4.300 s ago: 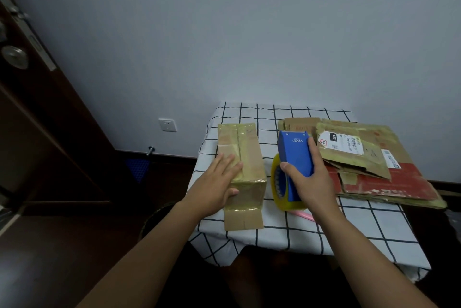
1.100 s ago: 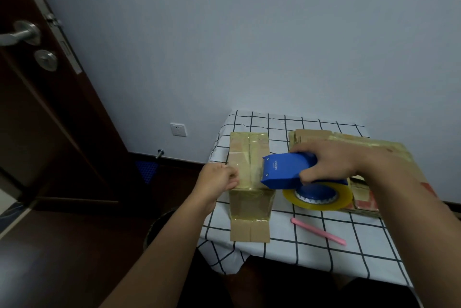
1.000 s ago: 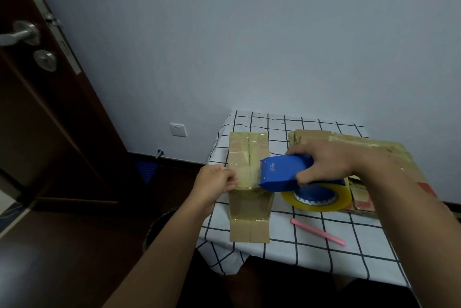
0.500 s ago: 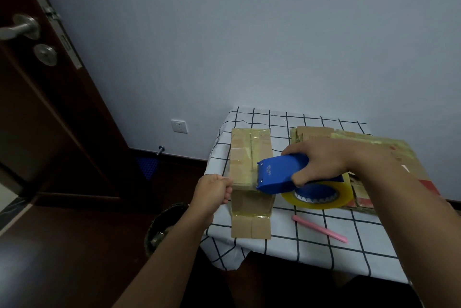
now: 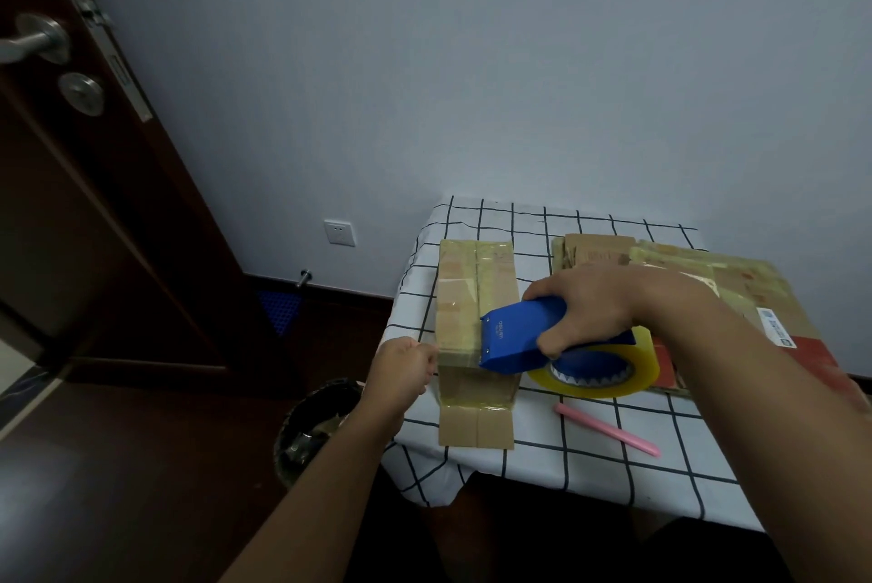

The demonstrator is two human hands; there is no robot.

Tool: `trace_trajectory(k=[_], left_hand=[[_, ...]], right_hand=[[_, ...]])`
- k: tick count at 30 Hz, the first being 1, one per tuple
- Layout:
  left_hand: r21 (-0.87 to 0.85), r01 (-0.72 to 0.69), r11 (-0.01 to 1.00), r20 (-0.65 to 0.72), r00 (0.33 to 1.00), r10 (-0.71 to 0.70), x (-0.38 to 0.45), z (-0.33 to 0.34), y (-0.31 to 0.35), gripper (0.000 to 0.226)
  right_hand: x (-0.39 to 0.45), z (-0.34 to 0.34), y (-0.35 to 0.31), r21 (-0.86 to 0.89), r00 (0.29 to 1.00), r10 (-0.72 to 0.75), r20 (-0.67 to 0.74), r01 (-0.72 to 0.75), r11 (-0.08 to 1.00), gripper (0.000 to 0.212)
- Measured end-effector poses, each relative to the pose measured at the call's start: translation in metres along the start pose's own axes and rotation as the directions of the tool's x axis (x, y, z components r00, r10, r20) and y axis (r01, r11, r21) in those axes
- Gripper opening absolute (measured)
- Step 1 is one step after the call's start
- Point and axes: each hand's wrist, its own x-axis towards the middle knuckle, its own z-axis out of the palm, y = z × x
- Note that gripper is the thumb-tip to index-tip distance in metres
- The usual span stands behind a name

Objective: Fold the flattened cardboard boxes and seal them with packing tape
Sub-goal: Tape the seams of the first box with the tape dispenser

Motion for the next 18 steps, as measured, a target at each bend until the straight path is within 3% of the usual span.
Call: trace_trajectory(k=[3, 6, 9, 12, 18], left_hand=[[0.004, 0.02, 1.0, 0.021, 1.0, -0.02, 0.001, 0.002, -0.005, 0.023], [-0.015, 0.007, 1.0, 0.025, 1.0, -0.006, 0.001, 0.003, -0.007, 0.027], [0.079, -0.097, 0.992, -0.024, 0.995, 0.099, -0.001, 0.003, -0.013, 0.03], [0.158, -0.215, 0.964, -0.113, 0.966, 0.234, -0.005, 0.006, -0.024, 0.038], [0.019, -0.154, 0.988, -0.163, 0.974, 0.155, -0.017, 0.017, -0.022, 0.03]], right_hand=[[0.002, 0.002, 0.002, 0.018, 1.0, -0.007, 0.019, 0.006, 1.0, 0.068], [0.003, 0.003, 0.005, 0.039, 1.0, -0.017, 0.017, 0.016, 0.999, 0.059], [0.003, 0.004, 0.006, 0.052, 1.0, -0.023, 0.006, 0.022, 0.998, 0.052], [0.004, 0.004, 0.006, 0.051, 1.0, -0.019, 0.007, 0.019, 0.999, 0.059], [0.006, 0.005, 0.006, 0.037, 1.0, -0.028, -0.005, 0.028, 0.999, 0.054]])
